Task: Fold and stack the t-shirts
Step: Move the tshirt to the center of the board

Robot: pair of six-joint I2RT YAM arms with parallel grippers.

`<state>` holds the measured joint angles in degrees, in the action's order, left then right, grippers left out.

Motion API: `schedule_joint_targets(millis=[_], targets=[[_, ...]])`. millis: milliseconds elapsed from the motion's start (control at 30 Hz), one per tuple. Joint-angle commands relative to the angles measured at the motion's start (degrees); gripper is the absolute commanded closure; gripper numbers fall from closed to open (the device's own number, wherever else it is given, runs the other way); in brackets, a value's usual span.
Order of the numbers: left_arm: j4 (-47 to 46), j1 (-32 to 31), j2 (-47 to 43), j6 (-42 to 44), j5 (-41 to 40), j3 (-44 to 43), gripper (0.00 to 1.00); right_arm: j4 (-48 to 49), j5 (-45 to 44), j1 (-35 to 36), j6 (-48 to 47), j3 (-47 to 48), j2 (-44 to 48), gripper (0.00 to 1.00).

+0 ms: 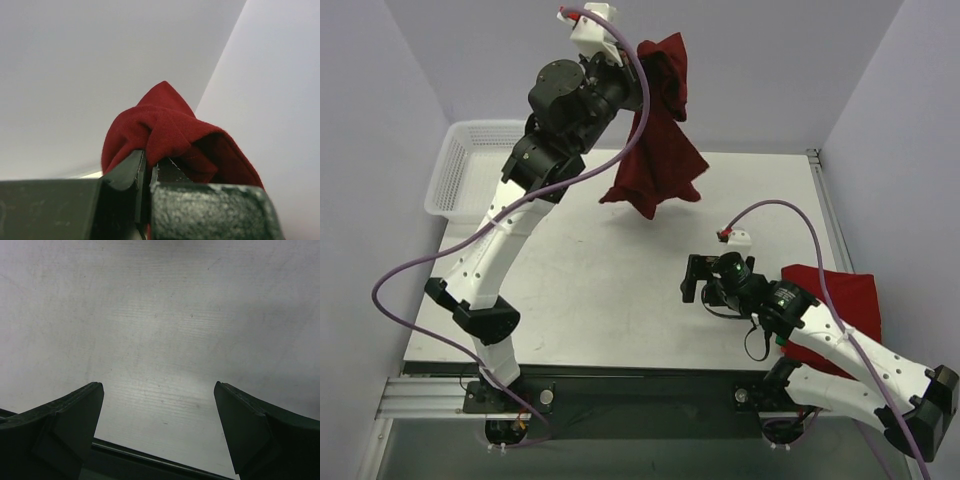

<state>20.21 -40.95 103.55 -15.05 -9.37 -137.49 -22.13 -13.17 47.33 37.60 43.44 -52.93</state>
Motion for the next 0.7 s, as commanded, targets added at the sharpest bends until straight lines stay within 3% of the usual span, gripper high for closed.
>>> schedule_joint_targets(millis=[0, 167, 267, 300, 333, 433, 467, 500, 667], targets=[[-3.9, 0.1, -4.6, 0.9, -4.0, -0.7, 1.00, -0.7, -2.5, -0.7, 0.7, -1.2, 1.7, 0.00], [-5.4, 1.3, -12.5, -2.1, -13.3, 17.4, 1.00, -0.7, -2.9, -3.7, 0.0, -1.4, 1.2, 0.00], [-1.9, 4.1, -18.3, -12.1, -17.0, 34.8, 0.97, -0.2, -3.1, -7.2, -0.2, -1.7, 1.2, 0.00], [0.9, 6.9, -21.6, -19.5, -17.6, 39.6, 0.90, 0.0, -3.3, -7.8, -0.2, -1.7, 1.1, 0.00], [1.5, 8.8, -23.6, -23.6, -17.0, 51.8, 0.69, 0.0, -3.4, -8.4, -0.3, -1.8, 1.1, 0.00], [-5.9, 18.3, -32.6, -34.7, -4.6, 71.9, 0.36, 0.5, -3.6, -9.9, -0.1, -2.6, 0.3, 0.00], [-8.1, 19.8, -34.6, -35.7, -0.3, 81.1, 0.34, 0.8, -3.4, -10.5, 0.3, -3.3, -0.2, 0.00], [-9.0, 20.5, -37.5, -36.4, 0.5, 84.3, 0.32, 1.2, -2.3, -11.2, 0.3, -3.6, -0.8, 0.00], [-3.1, 18.9, -42.5, -37.1, -0.5, 93.3, 0.31, 3.2, -0.9, -13.7, 0.8, -5.0, -6.2, 0.01]])
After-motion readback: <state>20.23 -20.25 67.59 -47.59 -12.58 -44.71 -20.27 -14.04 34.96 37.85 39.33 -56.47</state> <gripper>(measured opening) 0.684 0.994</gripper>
